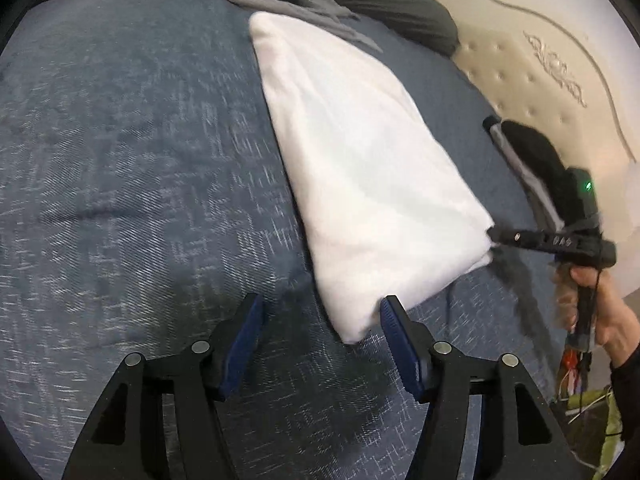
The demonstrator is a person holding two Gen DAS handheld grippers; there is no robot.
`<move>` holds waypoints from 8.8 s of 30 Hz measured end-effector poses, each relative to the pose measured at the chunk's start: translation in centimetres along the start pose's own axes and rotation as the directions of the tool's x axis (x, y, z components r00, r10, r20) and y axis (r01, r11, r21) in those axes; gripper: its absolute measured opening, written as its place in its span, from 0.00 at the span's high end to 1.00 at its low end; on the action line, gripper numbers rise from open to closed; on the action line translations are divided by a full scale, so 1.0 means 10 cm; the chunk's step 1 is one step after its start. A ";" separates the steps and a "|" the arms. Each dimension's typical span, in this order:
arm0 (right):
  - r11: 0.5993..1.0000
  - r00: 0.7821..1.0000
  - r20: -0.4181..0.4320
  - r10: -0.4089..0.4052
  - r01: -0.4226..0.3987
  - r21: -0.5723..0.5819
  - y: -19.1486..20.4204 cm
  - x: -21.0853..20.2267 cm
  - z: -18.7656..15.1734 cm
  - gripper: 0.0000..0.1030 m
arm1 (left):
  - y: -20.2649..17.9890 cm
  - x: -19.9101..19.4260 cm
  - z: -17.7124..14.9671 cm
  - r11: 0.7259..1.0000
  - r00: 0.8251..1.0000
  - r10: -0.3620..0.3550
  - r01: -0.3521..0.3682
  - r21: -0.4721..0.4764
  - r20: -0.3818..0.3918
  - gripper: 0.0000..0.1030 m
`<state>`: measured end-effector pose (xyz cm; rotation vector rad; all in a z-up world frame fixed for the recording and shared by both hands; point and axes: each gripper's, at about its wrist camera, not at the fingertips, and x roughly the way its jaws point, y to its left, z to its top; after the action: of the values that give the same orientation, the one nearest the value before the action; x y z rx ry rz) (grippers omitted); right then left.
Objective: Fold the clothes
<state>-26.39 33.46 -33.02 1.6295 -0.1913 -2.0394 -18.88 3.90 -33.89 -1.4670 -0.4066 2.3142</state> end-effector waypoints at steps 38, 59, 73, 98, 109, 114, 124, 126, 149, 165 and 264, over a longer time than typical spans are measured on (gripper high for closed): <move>0.993 0.997 0.053 0.064 -0.069 0.094 -0.27 -0.25 -0.16 0.96 | -0.01 -0.04 0.00 0.995 0.996 -0.090 0.090 0.037 0.007 0.56; 0.999 0.999 -0.020 0.025 -0.025 0.035 -0.13 -0.11 -0.09 0.99 | -0.06 -0.09 -0.07 0.984 0.999 -0.049 0.046 0.170 0.012 0.85; 0.999 1.000 0.009 0.014 -0.015 0.047 -0.08 -0.21 0.01 0.97 | -0.04 -0.10 -0.05 0.987 0.998 -0.064 0.063 0.148 0.004 0.85; 0.982 0.993 0.102 -0.065 0.082 -0.173 0.58 0.01 0.91 0.73 | 0.07 -0.04 0.03 0.997 1.000 -0.017 0.015 0.076 0.020 0.84; 0.987 0.987 0.147 -0.060 0.081 -0.141 0.74 0.47 2.08 0.67 | 0.05 0.00 -0.01 0.996 1.000 -0.012 0.009 0.086 0.026 0.83; 0.994 0.987 0.158 -0.029 0.045 -0.098 0.71 0.58 2.25 0.67 | 0.06 0.01 -0.01 0.997 1.000 -0.017 0.015 0.082 0.024 0.83; 0.992 0.992 0.121 -0.025 0.039 -0.117 0.81 0.88 2.39 0.70 | 0.07 0.03 -0.02 0.997 0.999 -0.026 0.025 0.078 0.019 0.83; 0.990 0.992 0.120 -0.028 0.044 -0.131 0.84 0.91 2.38 0.88 | 0.06 0.05 -0.01 0.997 0.999 -0.028 0.026 0.077 0.018 0.83; 0.994 0.982 0.187 0.016 0.004 -0.106 0.64 0.60 2.34 0.88 | 0.00 0.07 -0.05 0.996 1.000 -0.024 0.023 0.082 0.014 0.83; 0.967 0.980 0.178 -0.084 0.123 -0.222 0.71 0.62 2.02 0.97 | -0.05 0.08 -0.07 0.996 1.000 -0.022 0.020 0.083 0.014 0.83; 0.924 0.976 0.160 -0.149 0.195 -0.330 1.41 1.20 2.48 0.97 | -0.31 0.21 -0.03 0.997 0.999 -0.035 0.034 0.069 0.011 0.78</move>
<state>-47.19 10.61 -30.95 1.3345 0.2618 -2.1666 -18.95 7.60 -34.36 -1.4027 -0.3496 2.2880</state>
